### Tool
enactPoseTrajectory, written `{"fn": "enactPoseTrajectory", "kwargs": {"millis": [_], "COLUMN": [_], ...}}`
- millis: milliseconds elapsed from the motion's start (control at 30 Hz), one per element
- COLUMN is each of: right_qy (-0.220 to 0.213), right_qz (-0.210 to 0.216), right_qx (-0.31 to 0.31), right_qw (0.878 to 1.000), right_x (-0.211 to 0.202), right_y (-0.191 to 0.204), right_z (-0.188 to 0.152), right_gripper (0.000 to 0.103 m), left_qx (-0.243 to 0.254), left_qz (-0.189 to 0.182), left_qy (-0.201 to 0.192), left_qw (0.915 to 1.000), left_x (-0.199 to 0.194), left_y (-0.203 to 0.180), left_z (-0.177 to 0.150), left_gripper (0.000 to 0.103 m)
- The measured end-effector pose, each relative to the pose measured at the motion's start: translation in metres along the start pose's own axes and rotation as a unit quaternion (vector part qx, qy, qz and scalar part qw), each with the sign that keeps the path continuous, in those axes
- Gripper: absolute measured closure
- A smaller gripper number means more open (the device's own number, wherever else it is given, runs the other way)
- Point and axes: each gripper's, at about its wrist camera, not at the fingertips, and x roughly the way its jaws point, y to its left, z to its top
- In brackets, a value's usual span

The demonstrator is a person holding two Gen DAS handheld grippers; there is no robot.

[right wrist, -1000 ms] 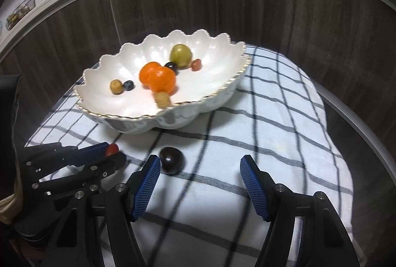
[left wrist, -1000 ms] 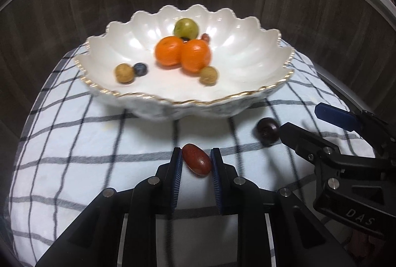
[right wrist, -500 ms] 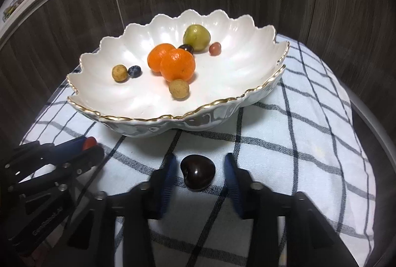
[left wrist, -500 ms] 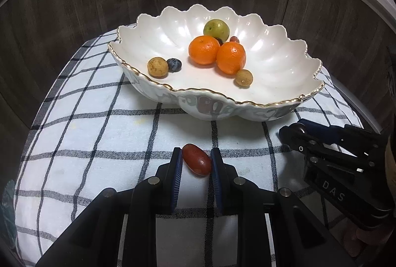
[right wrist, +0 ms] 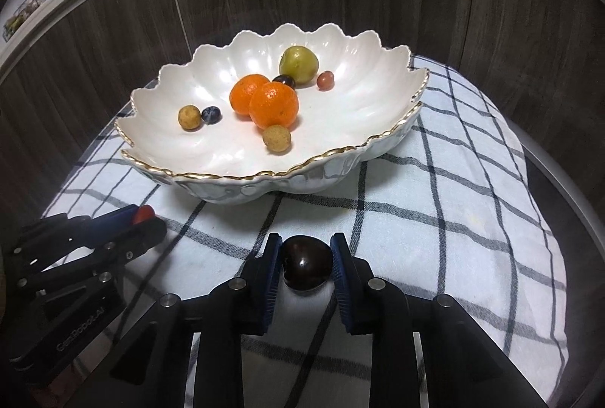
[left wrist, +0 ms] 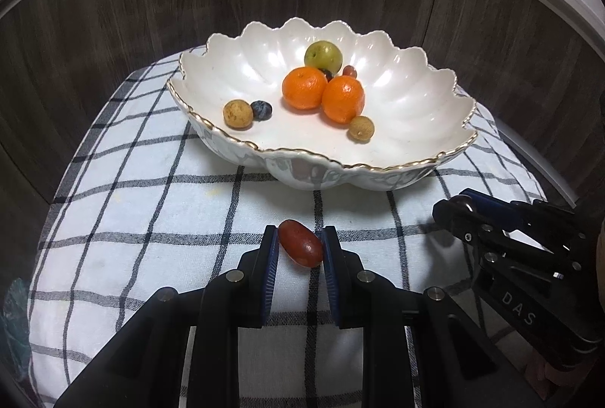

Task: Organize fruits
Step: 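Lift and carry the red oval and dark purple fruits over the white bowl with both tools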

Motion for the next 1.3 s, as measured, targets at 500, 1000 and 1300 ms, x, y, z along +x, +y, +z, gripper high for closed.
{"fn": "enactPoseTrajectory", "kwargs": {"millis": [500, 1000, 1300], "right_qy": [-0.039, -0.075, -0.093], "right_qz": [-0.006, -0.012, -0.017], "right_qx": [0.008, 0.012, 0.013], "right_qw": [0.999, 0.997, 0.995], "right_x": [-0.047, -0.079, -0.085], "right_y": [0.013, 0.015, 0.009], "right_z": [0.005, 0.025, 0.047], "right_gripper": [0.075, 0.075, 0.075], "left_qx": [0.006, 0.008, 0.010], "left_qz": [-0.007, -0.010, -0.009], "left_qy": [-0.032, -0.063, -0.068], "left_qw": [0.9994, 0.9979, 0.9976], "left_x": [-0.039, -0.064, -0.062], "left_y": [-0.003, -0.001, 0.001], "left_z": [0.007, 0.031, 0.050], "left_gripper": [0.079, 0.079, 0.079]}}
